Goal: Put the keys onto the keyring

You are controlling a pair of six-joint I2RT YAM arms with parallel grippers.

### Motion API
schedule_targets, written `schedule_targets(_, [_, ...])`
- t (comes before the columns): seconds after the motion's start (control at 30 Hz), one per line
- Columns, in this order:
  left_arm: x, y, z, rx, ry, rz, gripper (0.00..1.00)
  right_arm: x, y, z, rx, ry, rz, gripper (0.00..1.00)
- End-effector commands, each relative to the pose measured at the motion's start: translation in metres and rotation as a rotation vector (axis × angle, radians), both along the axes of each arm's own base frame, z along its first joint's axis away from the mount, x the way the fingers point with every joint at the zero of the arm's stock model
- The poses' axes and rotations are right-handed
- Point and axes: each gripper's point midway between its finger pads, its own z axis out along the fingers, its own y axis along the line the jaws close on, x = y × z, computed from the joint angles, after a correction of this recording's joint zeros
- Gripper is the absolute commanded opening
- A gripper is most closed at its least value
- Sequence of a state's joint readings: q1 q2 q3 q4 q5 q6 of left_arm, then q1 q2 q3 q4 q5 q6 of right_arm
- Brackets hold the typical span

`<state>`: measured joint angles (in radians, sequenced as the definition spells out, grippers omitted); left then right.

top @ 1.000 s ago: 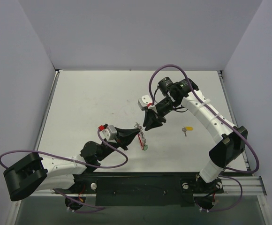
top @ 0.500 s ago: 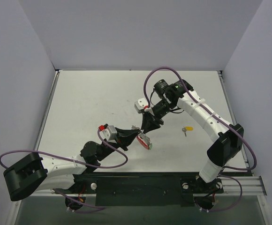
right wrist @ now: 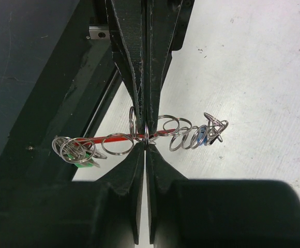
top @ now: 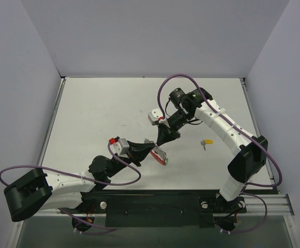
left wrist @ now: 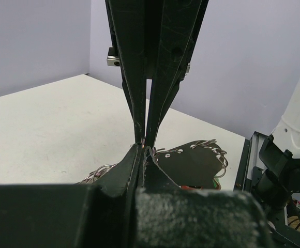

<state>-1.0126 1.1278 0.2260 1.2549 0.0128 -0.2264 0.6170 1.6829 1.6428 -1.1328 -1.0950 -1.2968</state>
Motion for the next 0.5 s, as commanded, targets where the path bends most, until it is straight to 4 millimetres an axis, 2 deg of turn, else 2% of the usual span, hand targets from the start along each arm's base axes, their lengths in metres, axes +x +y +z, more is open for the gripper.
schedule_targets(0.0, [-0.0111,0.0147,0.0715,-0.233,-0.138,-0.016,0.00,-0.0103,-0.0009,-0.0036,-0.012,0.034,0.028,0.00])
schedule_targets(0.2, [-0.0106,0.0143,0.0690,-0.228,-0.132,-0.015,0.00,-0.0166,0.0006,-0.0013,-0.001,0.027,0.048,0.00])
schedule_targets(0.23, [-0.0112,0.0138,0.0695,-0.229,-0.133,-0.018,0.00,-0.0175,0.0013,-0.0016,0.001,0.033,0.050,0.05])
schedule_targets(0.33, [-0.0107,0.0144,0.0679,-0.227,-0.130,-0.016,0.00,-0.0189,0.0014,-0.0016,0.002,0.032,0.055,0.08])
schedule_targets(0.4, [-0.0111,0.0145,0.0668,-0.225,-0.128,-0.016,0.00,-0.0188,0.0006,-0.0021,0.000,0.032,0.053,0.00])
schedule_targets(0.47, [-0.0110,0.0148,0.0660,-0.222,-0.127,-0.016,0.00,-0.0182,-0.0004,-0.0009,-0.006,0.024,0.052,0.00])
